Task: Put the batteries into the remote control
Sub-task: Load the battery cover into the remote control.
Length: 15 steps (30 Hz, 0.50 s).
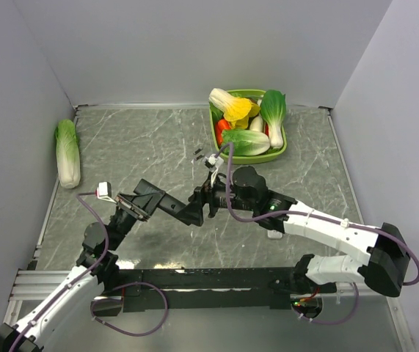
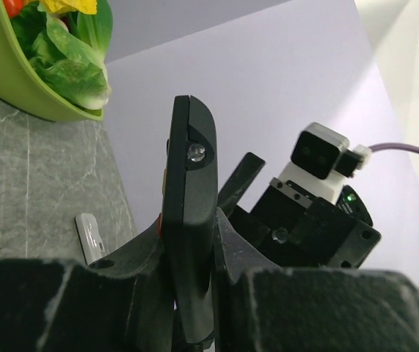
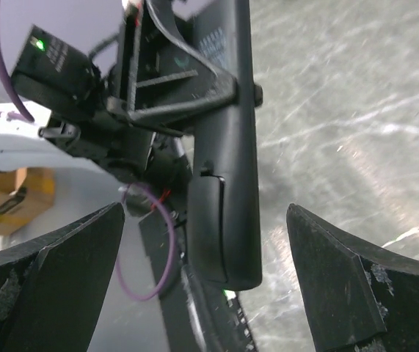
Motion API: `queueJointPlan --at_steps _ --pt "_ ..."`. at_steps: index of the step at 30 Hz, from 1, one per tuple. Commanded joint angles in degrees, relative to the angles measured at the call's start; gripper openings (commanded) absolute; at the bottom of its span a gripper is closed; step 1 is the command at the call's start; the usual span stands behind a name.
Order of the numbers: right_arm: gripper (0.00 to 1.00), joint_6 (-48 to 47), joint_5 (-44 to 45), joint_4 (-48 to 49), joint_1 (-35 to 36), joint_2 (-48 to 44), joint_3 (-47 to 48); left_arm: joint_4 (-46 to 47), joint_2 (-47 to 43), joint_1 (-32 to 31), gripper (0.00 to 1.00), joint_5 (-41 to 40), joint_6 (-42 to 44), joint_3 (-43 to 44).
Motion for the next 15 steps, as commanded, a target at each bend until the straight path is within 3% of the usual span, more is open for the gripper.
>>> queueJointPlan --at_steps 1,15 --pt "0.98 4.79 -3.7 1.78 -1.43 1.51 1.83 7.8 0.6 -0.14 0.01 2.44 1.01 -1.54" --pt "0.85 9.2 -9.24 8.91 -3.02 5.11 0.16 12.02 3.5 -0.05 0.01 4.9 2.07 0.04"
